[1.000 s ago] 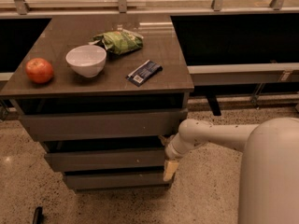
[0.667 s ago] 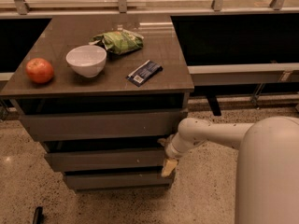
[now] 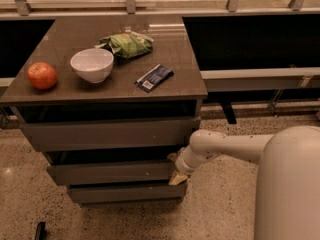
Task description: Open middle drawer
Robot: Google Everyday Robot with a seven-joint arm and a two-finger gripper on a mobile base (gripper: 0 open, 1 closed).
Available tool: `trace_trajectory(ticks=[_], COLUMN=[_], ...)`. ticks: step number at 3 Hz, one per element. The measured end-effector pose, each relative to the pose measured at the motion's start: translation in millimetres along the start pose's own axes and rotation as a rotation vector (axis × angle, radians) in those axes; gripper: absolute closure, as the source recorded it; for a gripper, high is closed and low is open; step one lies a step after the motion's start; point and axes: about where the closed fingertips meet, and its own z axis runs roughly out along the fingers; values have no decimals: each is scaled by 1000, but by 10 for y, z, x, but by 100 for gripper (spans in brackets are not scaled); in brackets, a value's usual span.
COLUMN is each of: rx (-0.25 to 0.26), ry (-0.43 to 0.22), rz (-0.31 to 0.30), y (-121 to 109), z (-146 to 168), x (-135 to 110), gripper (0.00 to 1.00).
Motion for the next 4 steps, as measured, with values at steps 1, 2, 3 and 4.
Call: trace_trajectory(ticks=[1,2,3,4], rx=[-10,-28,-90,-134], ry=[-15,-46,-95,-113], rz=[-17,-44,-68,-83], y=[117,351,793,1073], z=[8,-80,-161,-245], x=[-102,-276,-536,-747], gripper=[42,41,42,41])
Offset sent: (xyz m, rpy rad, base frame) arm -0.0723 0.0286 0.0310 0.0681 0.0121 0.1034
